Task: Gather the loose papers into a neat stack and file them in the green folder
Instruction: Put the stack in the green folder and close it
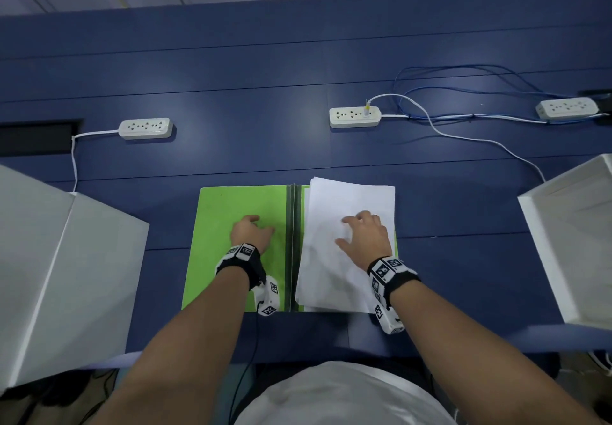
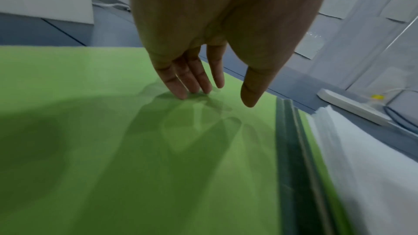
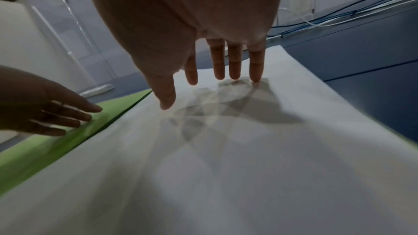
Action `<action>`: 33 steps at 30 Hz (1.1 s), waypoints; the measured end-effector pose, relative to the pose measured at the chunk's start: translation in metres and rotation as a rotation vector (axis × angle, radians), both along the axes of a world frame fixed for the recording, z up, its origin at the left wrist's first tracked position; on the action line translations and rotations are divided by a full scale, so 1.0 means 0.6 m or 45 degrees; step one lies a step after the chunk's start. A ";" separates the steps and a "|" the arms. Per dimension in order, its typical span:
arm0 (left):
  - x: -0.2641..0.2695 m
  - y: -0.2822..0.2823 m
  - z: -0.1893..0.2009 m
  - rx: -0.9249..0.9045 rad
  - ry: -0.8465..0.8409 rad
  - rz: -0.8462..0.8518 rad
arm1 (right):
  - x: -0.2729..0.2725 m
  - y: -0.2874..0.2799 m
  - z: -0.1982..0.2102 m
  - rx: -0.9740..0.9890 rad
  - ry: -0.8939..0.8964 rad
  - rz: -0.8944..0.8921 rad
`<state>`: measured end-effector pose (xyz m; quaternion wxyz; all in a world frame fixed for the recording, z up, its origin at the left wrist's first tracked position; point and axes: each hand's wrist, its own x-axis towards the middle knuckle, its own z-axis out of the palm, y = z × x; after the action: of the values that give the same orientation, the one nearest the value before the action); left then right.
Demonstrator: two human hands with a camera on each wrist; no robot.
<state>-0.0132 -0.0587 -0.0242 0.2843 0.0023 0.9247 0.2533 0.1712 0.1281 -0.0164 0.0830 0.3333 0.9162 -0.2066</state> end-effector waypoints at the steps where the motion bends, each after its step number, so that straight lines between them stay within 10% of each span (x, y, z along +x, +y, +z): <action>1: -0.007 -0.009 0.002 -0.062 0.024 -0.001 | -0.004 -0.006 -0.003 -0.001 -0.057 0.038; 13: -0.058 -0.120 -0.002 -0.594 0.034 0.289 | -0.003 -0.019 -0.019 0.080 -0.183 0.130; 18: -0.098 -0.179 -0.008 -0.357 -0.075 0.287 | -0.001 -0.017 -0.020 0.093 -0.186 0.143; 27: -0.125 -0.205 0.133 -0.105 -0.022 -0.231 | -0.010 -0.008 0.013 0.032 -0.196 0.111; 33: 0.005 -0.080 0.317 0.074 0.097 -0.780 | -0.046 -0.011 0.168 -0.651 0.497 -0.220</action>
<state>-0.0099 -0.1068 0.1660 0.3124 0.2986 0.8833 0.1818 0.1438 0.1216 0.0843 -0.0311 0.3324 0.8015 -0.4961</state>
